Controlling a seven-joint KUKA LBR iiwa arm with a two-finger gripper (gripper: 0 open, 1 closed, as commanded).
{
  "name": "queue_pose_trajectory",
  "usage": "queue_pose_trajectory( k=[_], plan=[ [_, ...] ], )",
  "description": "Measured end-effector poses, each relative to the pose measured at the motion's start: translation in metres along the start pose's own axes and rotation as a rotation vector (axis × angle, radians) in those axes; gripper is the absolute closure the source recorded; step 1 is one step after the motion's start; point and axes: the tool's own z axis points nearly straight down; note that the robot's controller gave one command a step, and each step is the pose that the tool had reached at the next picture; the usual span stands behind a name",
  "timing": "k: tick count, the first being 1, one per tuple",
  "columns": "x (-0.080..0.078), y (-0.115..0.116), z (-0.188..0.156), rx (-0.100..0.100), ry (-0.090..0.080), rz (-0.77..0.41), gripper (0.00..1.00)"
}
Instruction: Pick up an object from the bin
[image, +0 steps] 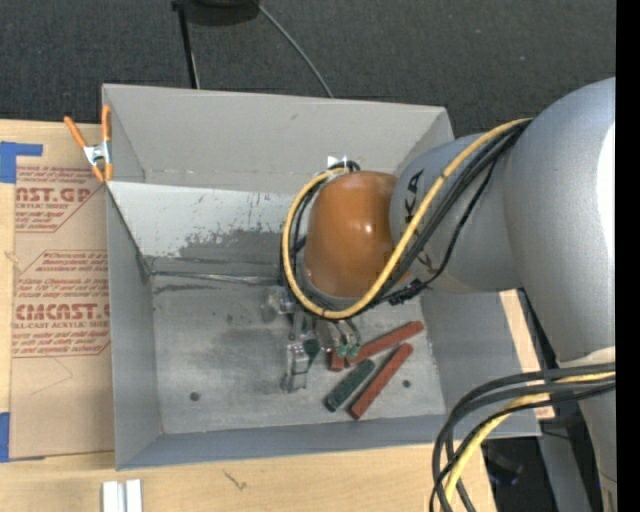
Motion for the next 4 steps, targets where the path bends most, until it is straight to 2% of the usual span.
queue_pose_trajectory(
  k=[1,2,3,4],
  plan=[
    [-0.005,-0.021,0.015,0.002,0.003,-0.164,0.00],
    [-0.021,-0.044,0.007,0.000,0.003,-0.363,0.00],
    [-0.005,-0.067,0.032,0.000,-0.008,-0.486,1.00],
    [-0.002,-0.068,0.034,0.000,0.001,-0.486,0.00]
  ],
)
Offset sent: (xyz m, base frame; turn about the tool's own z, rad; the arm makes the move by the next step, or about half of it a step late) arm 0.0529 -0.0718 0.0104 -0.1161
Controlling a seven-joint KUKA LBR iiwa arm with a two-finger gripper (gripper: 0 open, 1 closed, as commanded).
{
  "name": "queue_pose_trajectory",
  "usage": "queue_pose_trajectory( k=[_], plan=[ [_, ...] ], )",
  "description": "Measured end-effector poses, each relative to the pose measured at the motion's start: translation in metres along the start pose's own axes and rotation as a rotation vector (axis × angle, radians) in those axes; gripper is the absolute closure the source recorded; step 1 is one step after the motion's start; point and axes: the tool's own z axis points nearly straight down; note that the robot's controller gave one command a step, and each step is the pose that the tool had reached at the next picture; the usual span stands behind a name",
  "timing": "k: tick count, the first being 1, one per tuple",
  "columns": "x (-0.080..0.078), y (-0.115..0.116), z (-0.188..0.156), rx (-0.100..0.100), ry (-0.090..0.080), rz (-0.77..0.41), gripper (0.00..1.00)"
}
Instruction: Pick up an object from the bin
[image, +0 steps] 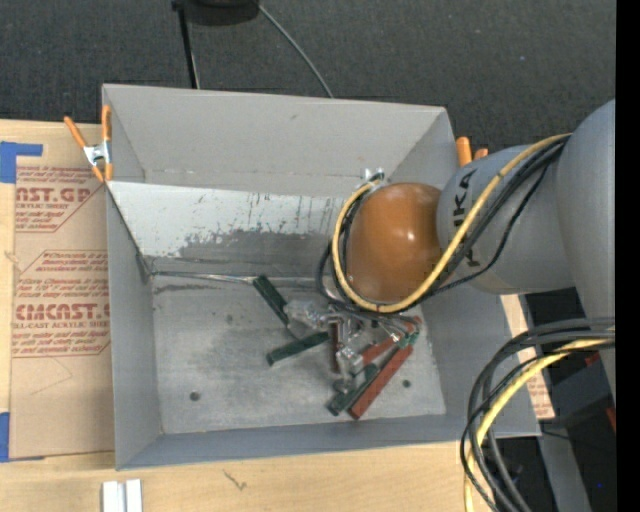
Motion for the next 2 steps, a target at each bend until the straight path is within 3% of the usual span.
queue_pose_trajectory(
  k=[1,2],
  plan=[
    [-0.0028,-0.0002,-0.0023,0.002,-0.009,0.000,1.00],
    [-0.0002,0.0001,0.0000,0.000,-0.001,0.000,0.00]
  ],
)
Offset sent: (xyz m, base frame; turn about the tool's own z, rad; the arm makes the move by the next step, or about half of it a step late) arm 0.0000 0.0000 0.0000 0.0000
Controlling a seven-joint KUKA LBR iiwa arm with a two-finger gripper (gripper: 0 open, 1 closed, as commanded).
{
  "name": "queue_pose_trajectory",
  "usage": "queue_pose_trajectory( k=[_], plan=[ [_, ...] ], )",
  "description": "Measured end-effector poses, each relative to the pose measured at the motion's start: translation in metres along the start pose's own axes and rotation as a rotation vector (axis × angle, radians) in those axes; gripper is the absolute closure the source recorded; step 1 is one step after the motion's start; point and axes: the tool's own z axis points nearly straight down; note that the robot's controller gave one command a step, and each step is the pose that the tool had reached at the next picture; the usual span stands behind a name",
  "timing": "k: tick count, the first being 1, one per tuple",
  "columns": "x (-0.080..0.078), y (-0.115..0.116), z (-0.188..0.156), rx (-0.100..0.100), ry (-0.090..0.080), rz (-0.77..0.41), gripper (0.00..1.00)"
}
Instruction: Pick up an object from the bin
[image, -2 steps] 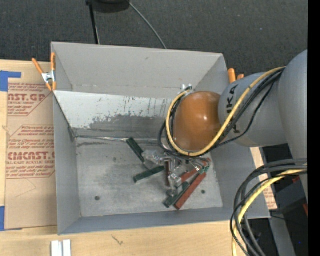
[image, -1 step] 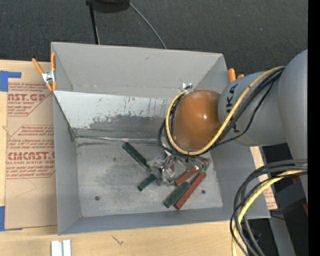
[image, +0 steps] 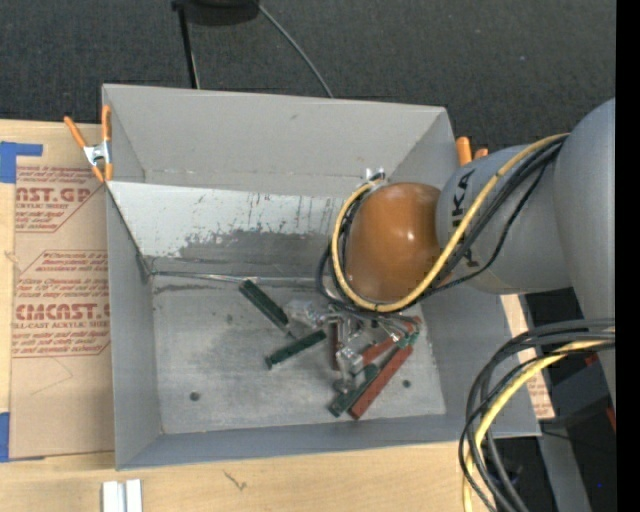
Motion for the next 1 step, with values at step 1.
queue_pose_trajectory(
  k=[1],
  plan=[
    [-0.0001,-0.0002,-0.0004,0.000,0.000,0.000,1.00]
  ],
)
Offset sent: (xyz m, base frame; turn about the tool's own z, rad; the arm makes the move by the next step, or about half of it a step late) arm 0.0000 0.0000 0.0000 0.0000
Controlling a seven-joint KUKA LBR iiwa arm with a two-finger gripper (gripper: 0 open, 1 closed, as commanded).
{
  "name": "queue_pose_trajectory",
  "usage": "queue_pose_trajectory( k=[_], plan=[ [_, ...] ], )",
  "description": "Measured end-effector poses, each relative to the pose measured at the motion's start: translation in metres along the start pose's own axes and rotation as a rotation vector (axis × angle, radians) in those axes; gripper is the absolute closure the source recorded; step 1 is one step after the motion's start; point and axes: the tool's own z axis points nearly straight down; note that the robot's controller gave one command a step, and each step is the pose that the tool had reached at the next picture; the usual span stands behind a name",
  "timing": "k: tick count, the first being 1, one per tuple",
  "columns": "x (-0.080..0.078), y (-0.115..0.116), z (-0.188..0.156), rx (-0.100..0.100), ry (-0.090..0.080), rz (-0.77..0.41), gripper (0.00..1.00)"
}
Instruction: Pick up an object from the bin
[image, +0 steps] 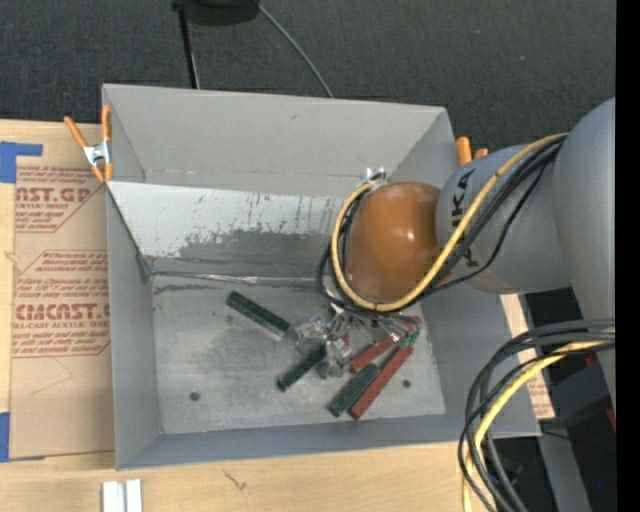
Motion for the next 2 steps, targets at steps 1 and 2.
queue_pose_trajectory(
  k=[1,2],
  plan=[
    [0.000,0.000,0.000,0.000,0.000,0.000,1.00],
    [-0.004,-0.010,-0.164,0.004,-0.004,-0.002,1.00]
  ],
)
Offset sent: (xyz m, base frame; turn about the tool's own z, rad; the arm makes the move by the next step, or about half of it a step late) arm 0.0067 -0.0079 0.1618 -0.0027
